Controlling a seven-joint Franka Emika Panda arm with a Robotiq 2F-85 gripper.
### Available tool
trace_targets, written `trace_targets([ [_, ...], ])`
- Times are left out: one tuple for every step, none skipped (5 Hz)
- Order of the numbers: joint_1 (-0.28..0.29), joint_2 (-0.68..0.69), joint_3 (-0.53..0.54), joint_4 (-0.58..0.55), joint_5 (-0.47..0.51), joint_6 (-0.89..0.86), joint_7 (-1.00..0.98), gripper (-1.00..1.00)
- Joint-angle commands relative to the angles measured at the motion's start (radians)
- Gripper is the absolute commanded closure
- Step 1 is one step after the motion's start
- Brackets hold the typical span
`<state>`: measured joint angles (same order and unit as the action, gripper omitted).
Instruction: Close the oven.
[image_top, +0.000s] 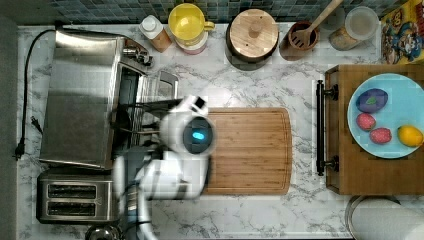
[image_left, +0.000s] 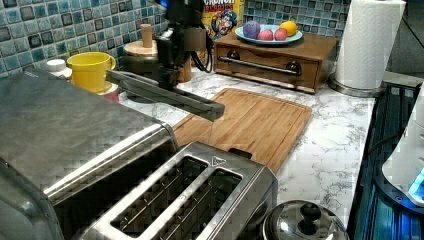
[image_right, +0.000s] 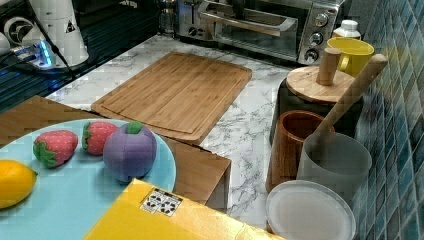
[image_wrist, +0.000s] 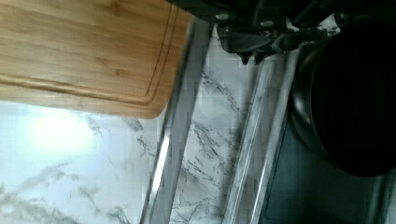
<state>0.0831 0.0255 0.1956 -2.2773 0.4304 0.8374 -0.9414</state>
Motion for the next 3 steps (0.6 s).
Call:
trace_targets([
  [0.136, 0.117, 0.240, 0.407, -0.708, -0.130, 0.854, 1.00],
  [0.100, 0.099, 0.224, 0.404, -0.733, -0.156, 0.930, 1.00],
  [0.024, -0.058, 0.232, 0.301, -0.539, -0.075, 0.865, 1.00],
])
